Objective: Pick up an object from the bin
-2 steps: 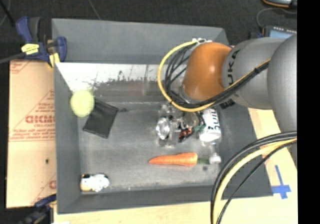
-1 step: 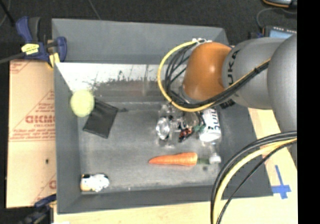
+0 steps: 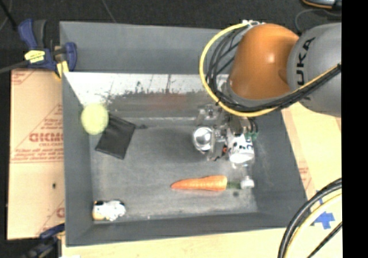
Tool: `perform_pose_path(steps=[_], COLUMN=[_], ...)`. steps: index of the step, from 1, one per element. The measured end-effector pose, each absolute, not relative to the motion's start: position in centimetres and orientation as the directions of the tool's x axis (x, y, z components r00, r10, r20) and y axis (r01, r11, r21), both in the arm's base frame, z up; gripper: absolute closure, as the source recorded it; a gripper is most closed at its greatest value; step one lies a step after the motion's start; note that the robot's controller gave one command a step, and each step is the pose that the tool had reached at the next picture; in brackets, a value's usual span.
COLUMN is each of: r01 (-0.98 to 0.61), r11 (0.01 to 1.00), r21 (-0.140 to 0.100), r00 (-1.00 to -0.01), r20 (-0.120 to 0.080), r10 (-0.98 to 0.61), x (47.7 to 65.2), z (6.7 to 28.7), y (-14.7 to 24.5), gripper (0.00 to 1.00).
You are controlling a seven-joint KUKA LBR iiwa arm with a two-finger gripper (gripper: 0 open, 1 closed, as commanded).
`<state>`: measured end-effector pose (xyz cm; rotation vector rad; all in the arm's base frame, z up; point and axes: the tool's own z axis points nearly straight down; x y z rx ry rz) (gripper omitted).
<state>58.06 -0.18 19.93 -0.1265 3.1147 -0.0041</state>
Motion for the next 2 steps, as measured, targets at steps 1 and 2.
perform_pose_path(steps=[1,2], r01=[-0.081,-0.097], r11=[0.997,0.995], r21=[-0.003,-0.006], r00=[-0.996,-0.995], r20=[-0.024,-0.036], r10=[-0.081,-0.097], x=[58.1,58.5], z=[19.9,16.8], y=[-0.2,0.2], gripper=[1.00,1.00])
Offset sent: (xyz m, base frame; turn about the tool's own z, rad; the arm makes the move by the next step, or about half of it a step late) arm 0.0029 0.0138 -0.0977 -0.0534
